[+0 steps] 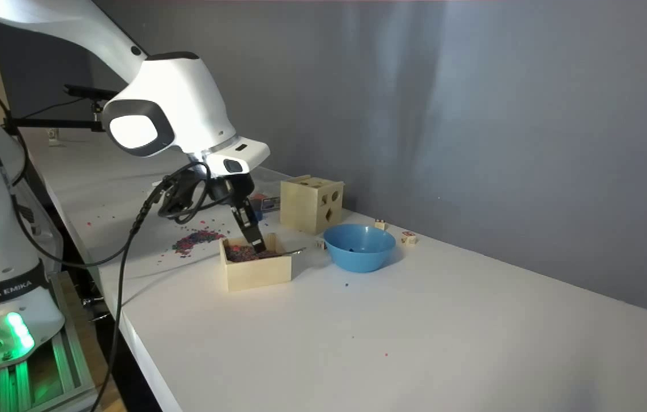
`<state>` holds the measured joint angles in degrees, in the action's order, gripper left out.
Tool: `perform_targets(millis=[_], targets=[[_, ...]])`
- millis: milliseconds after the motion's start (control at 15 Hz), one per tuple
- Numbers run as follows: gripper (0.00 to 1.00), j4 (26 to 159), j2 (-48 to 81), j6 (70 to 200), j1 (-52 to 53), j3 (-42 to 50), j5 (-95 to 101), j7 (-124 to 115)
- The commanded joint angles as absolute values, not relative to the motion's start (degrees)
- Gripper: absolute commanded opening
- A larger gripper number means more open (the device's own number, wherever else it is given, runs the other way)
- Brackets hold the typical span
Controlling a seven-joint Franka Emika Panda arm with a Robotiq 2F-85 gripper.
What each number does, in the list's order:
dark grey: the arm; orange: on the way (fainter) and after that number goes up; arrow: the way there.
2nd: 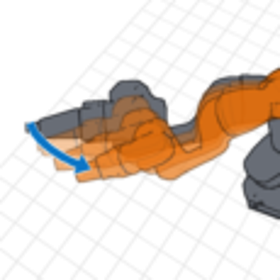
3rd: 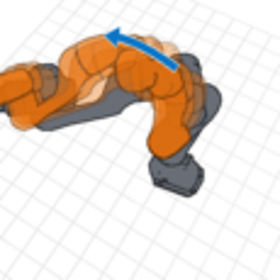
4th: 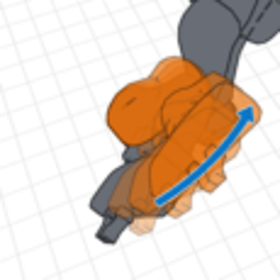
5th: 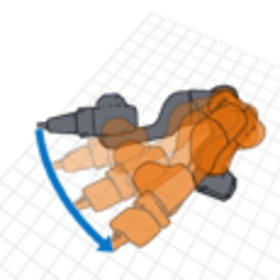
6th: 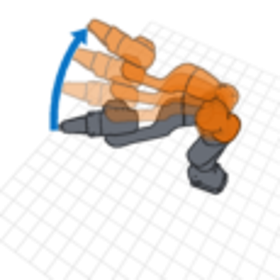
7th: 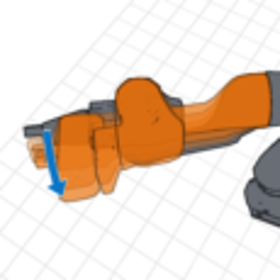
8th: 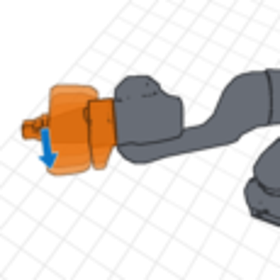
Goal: Pick up the box from the top of the box and put it on the table
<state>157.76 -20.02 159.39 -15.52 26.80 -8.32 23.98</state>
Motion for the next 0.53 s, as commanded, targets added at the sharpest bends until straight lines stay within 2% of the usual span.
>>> perform_targets(millis=[0, 200, 333, 467], targets=[[0.53, 157.5, -24.0, 159.2, -15.3, 27.2, -8.9, 22.1], [0.73, 157.3, -28.6, 153.5, -18.5, 24.6, -4.9, 19.1], [0.88, 155.8, -30.3, 146.5, -22.4, 21.4, 1.9, 18.5], [0.98, 153.7, -33.7, 137.5, -21.7, 21.1, 4.9, 21.8]])
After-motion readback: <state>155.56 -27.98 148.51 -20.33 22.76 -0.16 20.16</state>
